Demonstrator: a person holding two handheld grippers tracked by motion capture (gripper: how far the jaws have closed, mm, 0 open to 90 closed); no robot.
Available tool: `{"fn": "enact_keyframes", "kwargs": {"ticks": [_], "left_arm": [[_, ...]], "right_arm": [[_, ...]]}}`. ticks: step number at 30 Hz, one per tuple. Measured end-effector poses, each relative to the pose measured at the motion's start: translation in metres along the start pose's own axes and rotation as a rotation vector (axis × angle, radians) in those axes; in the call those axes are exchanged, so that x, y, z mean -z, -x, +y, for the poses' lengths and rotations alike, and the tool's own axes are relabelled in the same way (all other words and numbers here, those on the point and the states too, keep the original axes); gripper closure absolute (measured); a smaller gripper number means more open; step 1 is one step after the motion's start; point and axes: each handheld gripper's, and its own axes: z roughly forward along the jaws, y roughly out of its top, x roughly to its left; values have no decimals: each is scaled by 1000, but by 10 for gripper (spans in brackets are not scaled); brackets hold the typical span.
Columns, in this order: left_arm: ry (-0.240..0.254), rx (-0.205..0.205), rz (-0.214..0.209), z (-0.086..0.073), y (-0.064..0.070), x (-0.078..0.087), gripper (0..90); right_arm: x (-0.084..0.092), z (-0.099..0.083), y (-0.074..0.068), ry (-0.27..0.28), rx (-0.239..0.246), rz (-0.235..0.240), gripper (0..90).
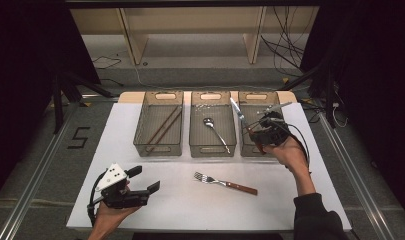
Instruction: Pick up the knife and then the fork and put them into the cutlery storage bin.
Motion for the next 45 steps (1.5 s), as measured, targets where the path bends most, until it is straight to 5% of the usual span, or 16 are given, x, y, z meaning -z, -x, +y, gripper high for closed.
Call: {"fn": "enact_keyframes", "kwargs": {"ticks": [11, 26, 45], "left_arm": [[-2, 2, -1, 0, 1, -1, 146], [-2, 1, -1, 0, 0, -1, 146], [-6, 0, -2, 0, 0, -1, 146]], "right_arm": [[-11, 14, 27, 0, -103, -42, 770], [-33, 25, 41, -32, -211, -81, 769], [-56, 16, 45, -83, -261, -82, 723]]}}
